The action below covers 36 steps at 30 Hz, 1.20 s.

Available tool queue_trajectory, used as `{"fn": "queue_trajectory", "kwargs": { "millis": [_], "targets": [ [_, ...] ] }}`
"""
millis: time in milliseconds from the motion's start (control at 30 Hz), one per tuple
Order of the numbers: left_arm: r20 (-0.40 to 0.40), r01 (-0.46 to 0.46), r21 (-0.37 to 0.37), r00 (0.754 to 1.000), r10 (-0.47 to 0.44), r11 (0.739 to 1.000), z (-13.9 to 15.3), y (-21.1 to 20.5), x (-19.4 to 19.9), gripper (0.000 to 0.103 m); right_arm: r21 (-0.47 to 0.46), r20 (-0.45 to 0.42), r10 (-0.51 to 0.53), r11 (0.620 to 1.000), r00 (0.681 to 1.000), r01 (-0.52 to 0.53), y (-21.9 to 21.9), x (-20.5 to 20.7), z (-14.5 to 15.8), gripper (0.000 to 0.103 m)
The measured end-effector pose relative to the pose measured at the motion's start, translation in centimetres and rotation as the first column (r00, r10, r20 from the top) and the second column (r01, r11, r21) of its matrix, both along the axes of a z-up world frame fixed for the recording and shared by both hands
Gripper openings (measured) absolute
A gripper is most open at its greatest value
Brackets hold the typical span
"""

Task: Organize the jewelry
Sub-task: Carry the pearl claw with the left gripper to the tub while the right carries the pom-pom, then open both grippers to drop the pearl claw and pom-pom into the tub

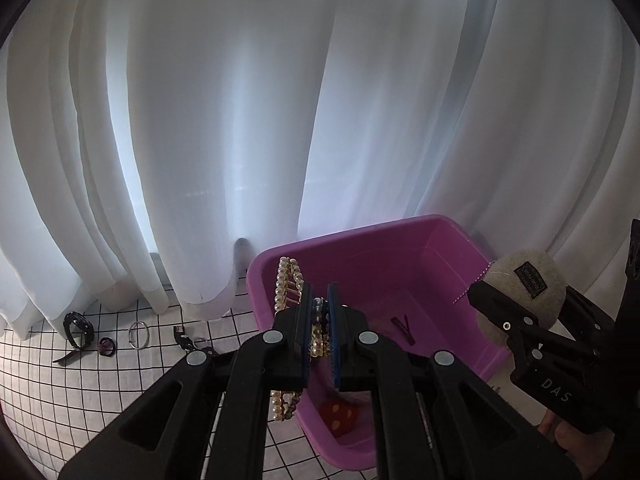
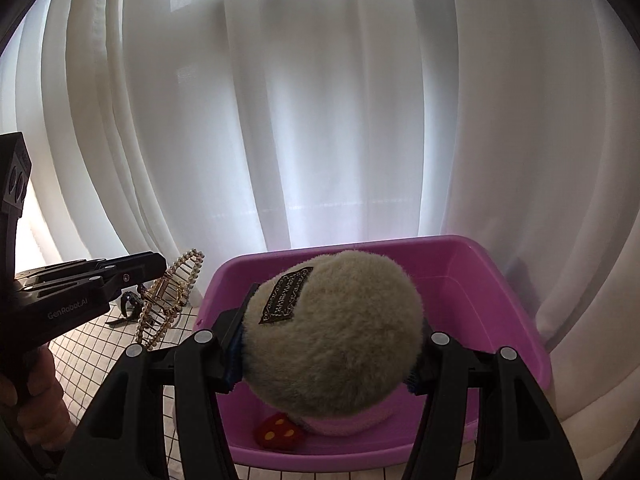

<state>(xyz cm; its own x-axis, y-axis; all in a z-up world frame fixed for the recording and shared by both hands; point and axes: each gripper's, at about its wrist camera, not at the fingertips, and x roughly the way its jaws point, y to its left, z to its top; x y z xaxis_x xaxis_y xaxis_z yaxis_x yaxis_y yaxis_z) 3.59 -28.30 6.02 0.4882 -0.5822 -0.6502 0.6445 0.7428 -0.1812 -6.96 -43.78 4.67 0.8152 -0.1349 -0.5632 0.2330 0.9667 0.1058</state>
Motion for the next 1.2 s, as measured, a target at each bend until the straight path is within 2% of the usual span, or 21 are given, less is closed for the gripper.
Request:
{"fn": "queue_trajectory", "kwargs": {
  "millis": [133,267,400,567,767,933,967,1000,1033,1067,1100,1200],
  "targets": [
    [-0.045,-0.014,0.021,0.999,0.015,1.0,-0.8,-4.0,-0.8,0.007,0.034,-0.069,0.023,0.999,0.997,-0.021,-4.1,1.4,-1.1,0.057],
    [-0.139,-0.032,0.076,0.989,0.042,0.997,-3.5,-7.6,-0.2,0.007,0.086,-0.172,0.053,0.996,0.984,-0.039,-7.3,3.2,-3.1,0.057],
    [-0.216,-0.066,0.141,0.972,0.096,0.988,-6.4,-9.5,0.7,0.007,0.166,-0.272,0.081,0.986,0.959,-0.036,-9.5,5.3,-5.7,0.057],
    [-0.276,-0.117,0.218,0.945,0.176,0.969,-9.1,-10.5,1.7,0.008,0.22,-0.379,0.121,0.975,0.918,-0.038,-10.8,6.7,-9.0,0.057],
    [-0.324,-0.156,0.278,0.914,0.245,0.948,-11.9,-10.6,3.2,0.008,0.241,-0.432,0.149,0.969,0.89,-0.046,-11.0,7.7,-11.2,0.057],
    [-0.315,-0.17,0.312,0.91,0.271,0.935,-12.6,-10.8,3.3,0.008,0.222,-0.453,0.14,0.974,0.881,-0.04,-10.6,8.1,-11.4,0.059],
    [-0.303,-0.175,0.317,0.913,0.274,0.932,-12.4,-10.9,3.2,0.014,0.22,-0.458,0.136,0.975,0.879,-0.037,-10.6,8.4,-11.6,0.062],
    [-0.287,-0.183,0.324,0.916,0.28,0.928,-12.0,-10.9,3.1,0.034,0.216,-0.462,0.129,0.976,0.878,-0.03,-10.5,8.5,-11.6,0.066],
    [-0.266,-0.195,0.325,0.92,0.287,0.925,-11.6,-11.0,2.8,0.049,0.209,-0.465,0.122,0.978,0.877,-0.025,-10.4,8.9,-11.7,0.067],
    [-0.237,-0.211,0.32,0.926,0.294,0.924,-11.2,-10.8,2.6,0.079,0.207,-0.466,0.12,0.978,0.877,-0.024,-10.3,8.9,-11.7,0.068],
    [-0.205,-0.235,0.311,0.929,0.307,0.921,-10.6,-10.7,2.5,0.092,0.204,-0.469,0.115,0.979,0.876,-0.019,-10.2,9.0,-11.8,0.069],
    [-0.174,-0.244,0.293,0.937,0.303,0.924,-9.6,-10.4,2.3,0.092,0.198,-0.474,0.104,0.98,0.874,-0.009,-10.0,9.1,-12.0,0.069]
  ]
}}
